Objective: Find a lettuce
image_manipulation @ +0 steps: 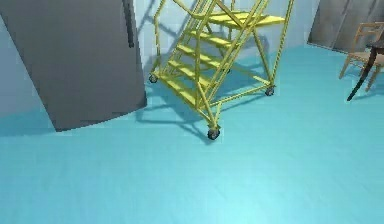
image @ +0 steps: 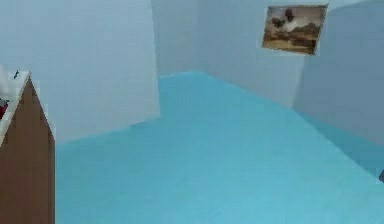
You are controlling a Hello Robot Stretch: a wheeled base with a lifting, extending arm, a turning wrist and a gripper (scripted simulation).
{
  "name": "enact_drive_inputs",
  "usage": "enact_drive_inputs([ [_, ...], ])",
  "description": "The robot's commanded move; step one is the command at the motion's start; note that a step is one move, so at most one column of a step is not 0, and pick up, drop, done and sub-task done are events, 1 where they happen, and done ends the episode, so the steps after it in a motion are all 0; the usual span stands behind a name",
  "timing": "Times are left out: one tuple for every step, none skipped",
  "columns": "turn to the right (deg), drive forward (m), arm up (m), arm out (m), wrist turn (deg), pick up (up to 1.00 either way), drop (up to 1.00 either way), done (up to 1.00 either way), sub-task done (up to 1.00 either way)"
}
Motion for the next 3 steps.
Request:
enact_drive_inputs([
  [0.0,0.10,0.00,0.00,0.0,0.00,0.00,0.00,0.00],
  [-45.0,0.00,0.00,0.00,0.0,0.00,0.00,0.00,0.00],
  [-27.0,0.00,0.00,0.00,0.0,0.00,0.00,0.00,0.00],
])
